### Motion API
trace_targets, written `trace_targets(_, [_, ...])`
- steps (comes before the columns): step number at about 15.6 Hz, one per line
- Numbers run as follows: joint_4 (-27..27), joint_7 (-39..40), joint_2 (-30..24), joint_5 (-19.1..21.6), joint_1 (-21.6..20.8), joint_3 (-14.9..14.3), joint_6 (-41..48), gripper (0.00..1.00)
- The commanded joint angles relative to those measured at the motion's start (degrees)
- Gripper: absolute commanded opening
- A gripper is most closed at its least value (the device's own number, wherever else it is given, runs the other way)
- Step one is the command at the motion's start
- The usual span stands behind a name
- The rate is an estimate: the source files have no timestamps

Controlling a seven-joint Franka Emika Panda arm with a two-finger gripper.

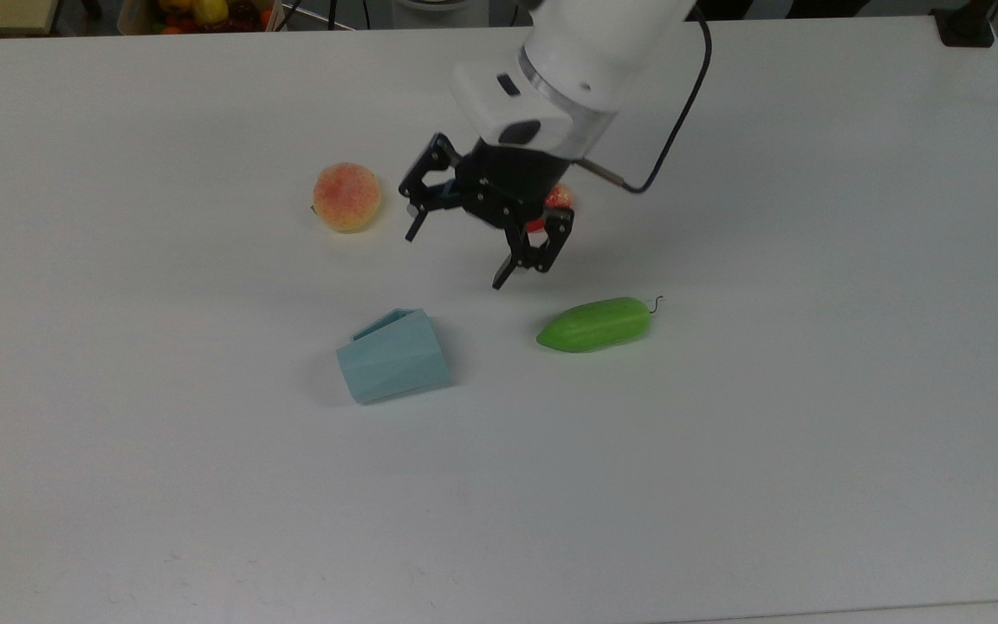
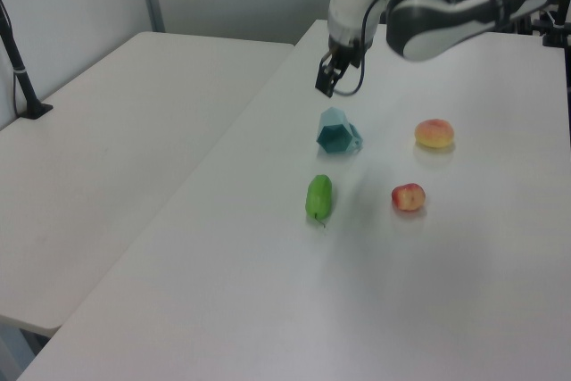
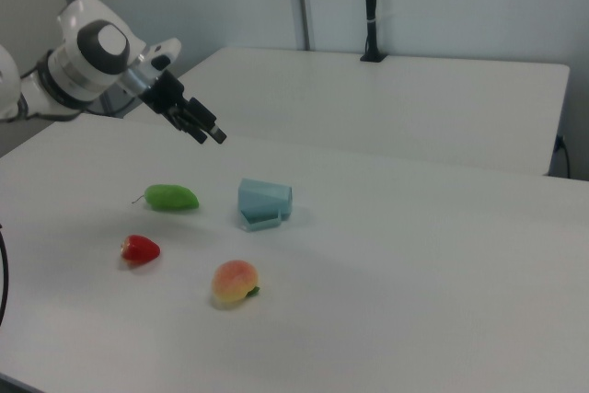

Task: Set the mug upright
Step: 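Move the gripper down toward the light blue mug lying on its side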

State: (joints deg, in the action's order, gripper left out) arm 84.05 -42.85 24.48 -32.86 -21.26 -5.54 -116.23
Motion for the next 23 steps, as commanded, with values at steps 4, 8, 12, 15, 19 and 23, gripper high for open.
trace_targets(4, [4.19,-5.67,4.69,-10.28,-0.63,0.53,-4.62,1.00])
trace_targets(8, [4.11,-6.11,8.56,-14.77,-0.54,0.97,-4.62,1.00])
trace_targets(12, [4.28,-9.96,11.46,-22.75,0.16,0.97,-4.61,1.00])
trace_targets(15, [4.20,-12.87,12.70,-26.99,1.57,0.97,-4.79,1.00])
trace_targets(19, [4.11,-12.96,12.52,-27.17,2.27,0.62,-4.79,1.00])
trace_targets(23, [4.11,-12.88,12.52,-27.17,2.89,0.44,-4.97,0.48])
